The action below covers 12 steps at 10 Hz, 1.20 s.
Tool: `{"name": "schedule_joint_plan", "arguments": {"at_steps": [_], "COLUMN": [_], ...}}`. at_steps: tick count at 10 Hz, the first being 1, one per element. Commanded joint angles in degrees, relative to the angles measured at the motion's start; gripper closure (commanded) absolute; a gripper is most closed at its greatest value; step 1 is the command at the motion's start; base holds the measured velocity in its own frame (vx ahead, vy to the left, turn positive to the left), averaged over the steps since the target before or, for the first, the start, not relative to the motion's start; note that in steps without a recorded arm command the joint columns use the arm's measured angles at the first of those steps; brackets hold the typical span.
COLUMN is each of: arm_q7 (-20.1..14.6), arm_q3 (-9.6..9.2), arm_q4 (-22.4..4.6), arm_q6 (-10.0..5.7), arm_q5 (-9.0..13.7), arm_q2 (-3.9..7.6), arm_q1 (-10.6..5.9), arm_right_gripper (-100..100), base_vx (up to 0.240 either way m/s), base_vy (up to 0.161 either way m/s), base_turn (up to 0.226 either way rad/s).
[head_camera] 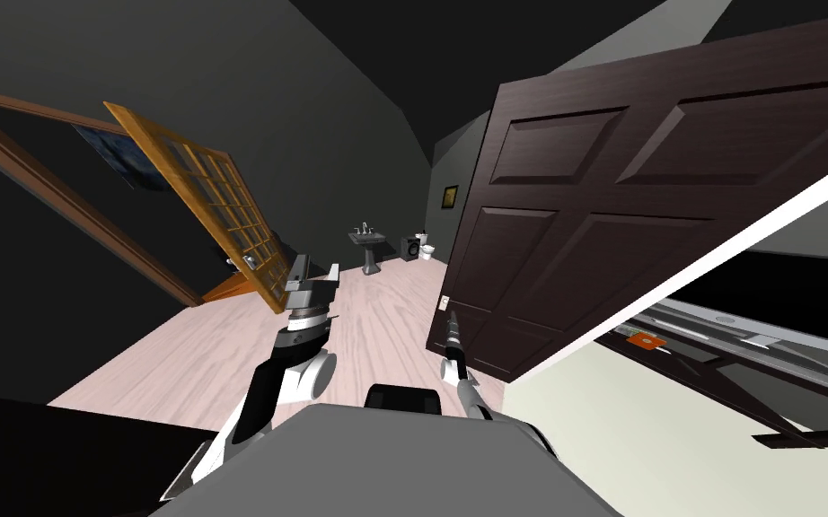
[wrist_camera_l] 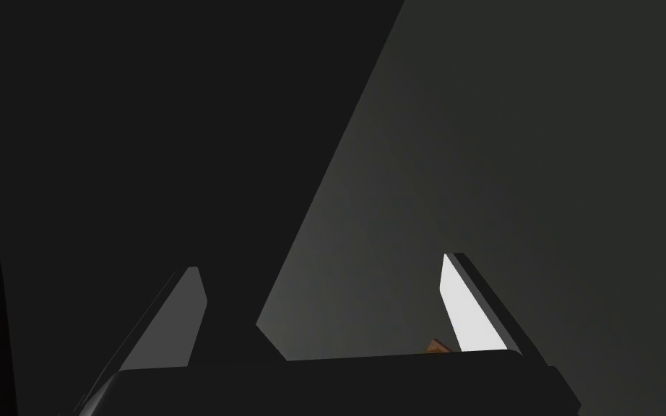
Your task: Push the door open
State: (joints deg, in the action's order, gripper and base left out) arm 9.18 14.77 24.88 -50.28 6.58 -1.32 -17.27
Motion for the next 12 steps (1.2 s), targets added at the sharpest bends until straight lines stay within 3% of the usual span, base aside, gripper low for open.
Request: {"name": "schedule_joint_plan", "arguments": {"at_steps": [1, 4, 8, 10, 12], "arm_q7": [0.0, 0.0, -0.1, -0.1, -0.1], "arm_q3": [0.01, 0.04, 0.26, 0.35, 0.45], "arm_q4": [0.1, 0.1, 0.0, -0.1, -0.1], "arm_q6": [0.04, 0.00, -0.37, -0.51, -0.67], "arm_q5": [0.0, 0.0, 0.1, 0.2, 0.3], "arm_q2": [0.57, 1.82, 5.64, 5.41, 3.99], "arm_q1": [0.04, 0.07, 0.26, 0.34, 0.43], "arm_right_gripper": [-100, -100, -100, -100, -100], "base_vx": [0.051, 0.085, 0.166, 0.149, 0.094], "base_vy": [-0.151, -0.170, -0.109, 0.072, 0.166], "base_turn": [0.003, 0.005, 0.023, 0.008, 0.026]}}
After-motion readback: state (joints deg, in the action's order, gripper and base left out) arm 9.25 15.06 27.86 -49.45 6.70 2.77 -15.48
